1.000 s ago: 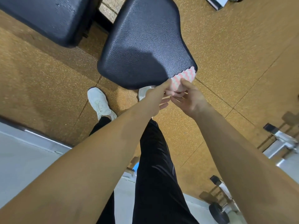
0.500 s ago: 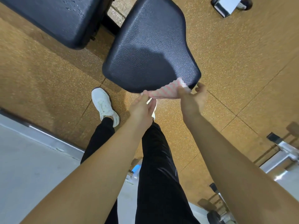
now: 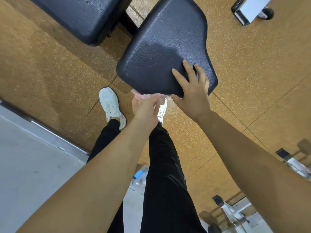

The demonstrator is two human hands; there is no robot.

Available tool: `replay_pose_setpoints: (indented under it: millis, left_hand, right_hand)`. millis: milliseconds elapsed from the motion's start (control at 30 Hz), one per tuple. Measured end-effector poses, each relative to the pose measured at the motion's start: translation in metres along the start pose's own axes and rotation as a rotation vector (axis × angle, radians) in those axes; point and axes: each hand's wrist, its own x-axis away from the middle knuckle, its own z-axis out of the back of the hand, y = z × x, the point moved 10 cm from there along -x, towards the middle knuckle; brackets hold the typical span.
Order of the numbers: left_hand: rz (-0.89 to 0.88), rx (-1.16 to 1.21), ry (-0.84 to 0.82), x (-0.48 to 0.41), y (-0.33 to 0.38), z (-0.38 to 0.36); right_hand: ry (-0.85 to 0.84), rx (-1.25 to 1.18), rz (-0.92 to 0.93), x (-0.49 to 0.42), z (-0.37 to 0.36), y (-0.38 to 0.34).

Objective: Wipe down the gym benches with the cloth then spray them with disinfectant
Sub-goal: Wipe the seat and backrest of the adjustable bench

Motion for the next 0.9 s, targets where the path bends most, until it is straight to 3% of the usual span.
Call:
replay_pose_setpoints:
  millis: [100, 267, 500, 667, 900]
  left_hand:
    - [-0.044, -0.193, 0.118, 0.001, 0.003, 0.012]
    - [-0.148, -0.137, 0.22, -0.002, 0.032, 0.031]
    - [-0.324, -0.257, 0.188, -0.019, 0.103, 0.036]
    - [-0.449, -0.424, 0.159, -0.019, 0.148, 0.014]
    - [-0.715, -0.997, 0.099, -0.008, 0.189, -0.037]
  right_hand:
    - [0.01, 0.02, -0.017, -0.003, -0.001, -0.003]
    - [0.018, 0.018, 0.024, -0.013, 0.001, -0.016]
    - [-0.05, 0.106, 0.15, -0.051, 0.002, -0.059]
    - [-0.06, 0.1, -0.001, -0.072, 0.005, -0.061]
    - [-0.14, 0.135, -0.094, -0.076, 0.007, -0.067]
